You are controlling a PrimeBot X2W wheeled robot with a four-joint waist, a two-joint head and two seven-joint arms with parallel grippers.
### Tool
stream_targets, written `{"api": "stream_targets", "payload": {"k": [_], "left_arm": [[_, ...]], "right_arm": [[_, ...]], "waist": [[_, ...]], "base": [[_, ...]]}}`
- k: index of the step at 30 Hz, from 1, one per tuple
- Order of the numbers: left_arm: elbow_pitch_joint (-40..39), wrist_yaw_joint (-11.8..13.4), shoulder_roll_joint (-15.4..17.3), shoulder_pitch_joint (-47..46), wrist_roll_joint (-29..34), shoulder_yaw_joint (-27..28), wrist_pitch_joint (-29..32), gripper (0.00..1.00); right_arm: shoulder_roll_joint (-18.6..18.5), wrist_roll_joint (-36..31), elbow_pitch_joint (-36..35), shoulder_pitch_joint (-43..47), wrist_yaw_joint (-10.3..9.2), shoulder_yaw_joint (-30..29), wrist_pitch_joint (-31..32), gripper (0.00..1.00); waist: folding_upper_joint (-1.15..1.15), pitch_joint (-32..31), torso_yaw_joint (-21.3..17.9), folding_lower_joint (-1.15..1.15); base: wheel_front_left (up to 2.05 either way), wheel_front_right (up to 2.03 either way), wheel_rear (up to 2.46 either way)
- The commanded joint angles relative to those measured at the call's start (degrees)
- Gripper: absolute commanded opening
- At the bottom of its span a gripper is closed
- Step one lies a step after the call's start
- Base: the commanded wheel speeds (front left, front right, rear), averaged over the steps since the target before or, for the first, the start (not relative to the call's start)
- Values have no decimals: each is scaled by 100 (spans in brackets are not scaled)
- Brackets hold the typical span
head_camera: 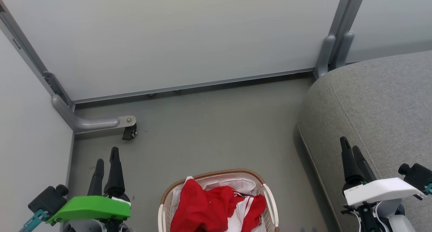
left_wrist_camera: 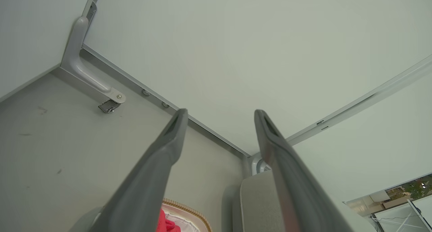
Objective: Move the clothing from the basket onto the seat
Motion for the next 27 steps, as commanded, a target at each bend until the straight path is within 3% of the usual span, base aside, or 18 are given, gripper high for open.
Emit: {"api": "stream_targets", "payload": {"k": [1, 27], "left_arm": [[-91, 49, 35, 13, 222, -29, -63, 100], [233, 171, 50, 245, 1725, -240, -474, 100]], "right_arm": [[-41, -192, -62, 2, 2, 12, -79, 100], [-62, -1977, 109, 107, 3, 79, -490, 100]], "waist": [[0, -1, 2, 0], [0, -8, 57, 0]], "base": [[0, 0, 0], [0, 0, 0]]}}
